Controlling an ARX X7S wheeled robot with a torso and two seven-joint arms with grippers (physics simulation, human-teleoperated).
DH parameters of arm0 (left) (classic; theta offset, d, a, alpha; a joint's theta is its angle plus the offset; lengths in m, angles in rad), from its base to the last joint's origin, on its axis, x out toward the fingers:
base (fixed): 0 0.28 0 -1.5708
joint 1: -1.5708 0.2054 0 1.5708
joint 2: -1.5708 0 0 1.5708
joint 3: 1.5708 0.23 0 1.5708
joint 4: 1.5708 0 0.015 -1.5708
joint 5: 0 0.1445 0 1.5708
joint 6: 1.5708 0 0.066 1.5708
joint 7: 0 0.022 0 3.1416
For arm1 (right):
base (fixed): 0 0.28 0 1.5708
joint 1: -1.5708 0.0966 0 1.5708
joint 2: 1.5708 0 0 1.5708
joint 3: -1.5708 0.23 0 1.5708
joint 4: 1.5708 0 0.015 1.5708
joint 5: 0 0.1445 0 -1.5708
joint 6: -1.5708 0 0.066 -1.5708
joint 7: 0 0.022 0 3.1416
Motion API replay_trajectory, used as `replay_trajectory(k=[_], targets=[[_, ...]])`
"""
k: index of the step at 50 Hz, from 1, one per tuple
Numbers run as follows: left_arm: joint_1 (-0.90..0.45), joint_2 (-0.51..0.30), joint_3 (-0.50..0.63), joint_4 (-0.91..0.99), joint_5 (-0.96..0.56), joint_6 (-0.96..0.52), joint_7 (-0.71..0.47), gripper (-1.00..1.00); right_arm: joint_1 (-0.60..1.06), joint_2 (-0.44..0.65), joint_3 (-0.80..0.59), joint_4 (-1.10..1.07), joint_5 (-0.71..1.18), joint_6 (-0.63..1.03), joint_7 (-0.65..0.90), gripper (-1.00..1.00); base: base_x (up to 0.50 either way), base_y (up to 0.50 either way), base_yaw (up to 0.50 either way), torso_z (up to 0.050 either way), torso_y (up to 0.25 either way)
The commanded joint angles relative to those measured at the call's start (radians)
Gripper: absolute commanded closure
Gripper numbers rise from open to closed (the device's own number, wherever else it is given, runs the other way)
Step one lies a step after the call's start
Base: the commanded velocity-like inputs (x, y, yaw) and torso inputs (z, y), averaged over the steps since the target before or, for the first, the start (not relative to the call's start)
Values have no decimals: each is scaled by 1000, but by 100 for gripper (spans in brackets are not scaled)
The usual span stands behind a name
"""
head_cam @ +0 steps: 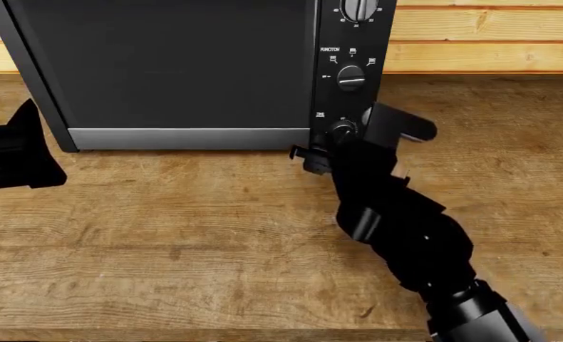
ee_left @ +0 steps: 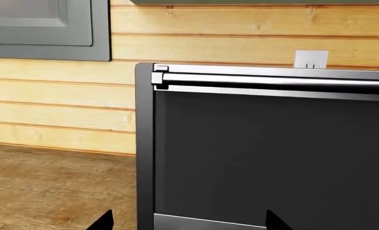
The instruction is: Turn on the toaster oven by setting the timer.
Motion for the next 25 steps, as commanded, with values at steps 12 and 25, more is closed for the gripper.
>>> replay_trajectory(k=[12,25], targets=[[2,-3,9,-1,4,9,0,-100,6,-31,88,-1,51,-126,-106,100,2,0,1,1,0],[8,-7,6,0,0,15,0,-100,-8,-38,104,-8,70,-151,-119,100,0,0,0,0,1]])
